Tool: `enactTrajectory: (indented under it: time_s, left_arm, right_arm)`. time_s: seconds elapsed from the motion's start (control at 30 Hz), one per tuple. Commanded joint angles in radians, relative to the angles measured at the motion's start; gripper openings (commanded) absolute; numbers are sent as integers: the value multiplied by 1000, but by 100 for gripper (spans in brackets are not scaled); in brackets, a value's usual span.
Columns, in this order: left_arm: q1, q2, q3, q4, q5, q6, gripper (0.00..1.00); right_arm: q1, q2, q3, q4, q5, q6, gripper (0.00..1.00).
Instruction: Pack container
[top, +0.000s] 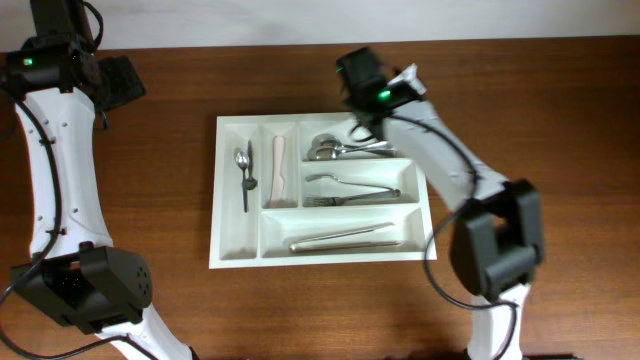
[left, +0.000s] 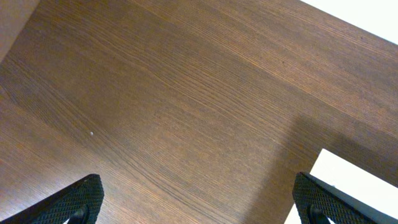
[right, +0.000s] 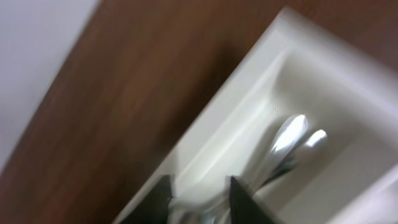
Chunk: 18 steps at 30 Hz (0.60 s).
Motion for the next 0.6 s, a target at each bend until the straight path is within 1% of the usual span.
enactTrajectory:
  time_s: [0.0, 0.07, 0.13, 0.2, 0.37, 0.57]
  left_arm:
    - [1, -5, 8, -1, -7, -3, 99]
    - [1, -5, 8, -1, -7, -3, 99]
    - [1, -5, 8, -1, -7, -3, 99]
    - [1, -5, 8, -1, -7, -3, 99]
    - [1, -5, 8, -1, -7, -3, 99]
    - [1, -5, 8, -1, -7, -3, 99]
  right_arm:
    - [-86, -142, 29, -51, 89, -269, 55]
    - [-140, -179, 29, -115, 89, -356, 69]
    - [-189, -203, 29, -171, 82, -431, 86]
    - [-244, -217, 29, -232, 77, -537, 96]
    - [-332, -215, 29, -329, 71, -710, 99]
    - [-388, -215, 29, -393, 70, -723, 99]
